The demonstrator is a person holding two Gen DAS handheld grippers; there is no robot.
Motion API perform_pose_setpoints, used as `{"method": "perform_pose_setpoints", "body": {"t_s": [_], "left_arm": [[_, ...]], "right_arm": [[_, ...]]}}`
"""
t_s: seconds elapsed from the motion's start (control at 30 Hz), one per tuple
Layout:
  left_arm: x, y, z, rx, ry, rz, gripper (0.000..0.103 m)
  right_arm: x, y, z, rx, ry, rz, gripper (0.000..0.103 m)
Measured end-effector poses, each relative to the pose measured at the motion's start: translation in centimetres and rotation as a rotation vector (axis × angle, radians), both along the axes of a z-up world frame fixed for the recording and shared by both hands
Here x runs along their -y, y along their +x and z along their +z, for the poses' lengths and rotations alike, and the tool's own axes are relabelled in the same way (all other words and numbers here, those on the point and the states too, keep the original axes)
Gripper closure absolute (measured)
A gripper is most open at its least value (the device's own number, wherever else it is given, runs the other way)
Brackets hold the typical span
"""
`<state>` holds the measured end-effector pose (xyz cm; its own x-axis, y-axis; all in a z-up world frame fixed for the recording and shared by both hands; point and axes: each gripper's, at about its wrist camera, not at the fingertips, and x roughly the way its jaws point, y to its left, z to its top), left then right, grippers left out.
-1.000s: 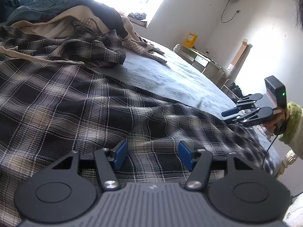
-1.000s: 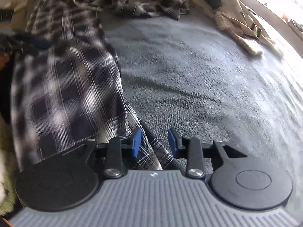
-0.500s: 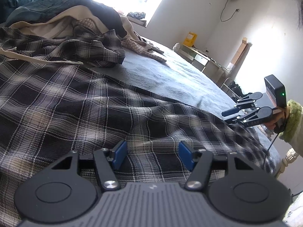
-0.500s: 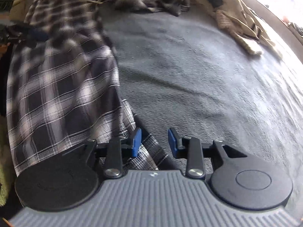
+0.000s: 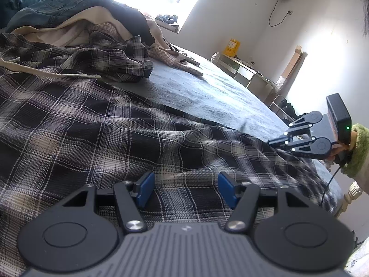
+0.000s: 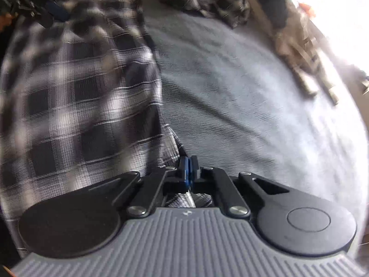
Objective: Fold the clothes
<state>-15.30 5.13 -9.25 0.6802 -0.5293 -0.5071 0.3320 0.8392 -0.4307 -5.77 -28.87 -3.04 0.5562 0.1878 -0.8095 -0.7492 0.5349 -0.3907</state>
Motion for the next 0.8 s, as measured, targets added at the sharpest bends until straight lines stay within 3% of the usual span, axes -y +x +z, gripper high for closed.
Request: {"method": "perform_pose_setpoints", "body": {"t_s": [0.3, 0.47, 0.63, 0.67, 0.8], "left_arm": [[0.1, -0.3, 0.1, 0.001, 0.011, -0.002, 0.041], [0.0, -0.4, 0.1, 0.002, 0.011, -0.004, 0.041], [0.0, -0.3, 0.0, 0.001, 0.007, -0.001, 0.041], [0.0, -0.4, 0.1, 0.001, 0.007, 0.000, 0.041], [-0.1, -0.5, 0.1, 0.003, 0.008, -0.002, 0.041]], "right_arm": [[-0.5, -0.3, -1.2, 0.165, -0.087, -0.054, 0.103], [-0.7, -1.5, -0.3, 0.247, -0.097, -0.072, 0.103], [-0.4, -0.3, -2.7, 0.193, -0.114, -0.115, 0.103], [-0.4, 0.0, -3.5, 0.225, -0.141, -0.120, 0.103], [1.3, 1.4, -3.0, 0.227, -0.119, -0.229, 0.103]]}}
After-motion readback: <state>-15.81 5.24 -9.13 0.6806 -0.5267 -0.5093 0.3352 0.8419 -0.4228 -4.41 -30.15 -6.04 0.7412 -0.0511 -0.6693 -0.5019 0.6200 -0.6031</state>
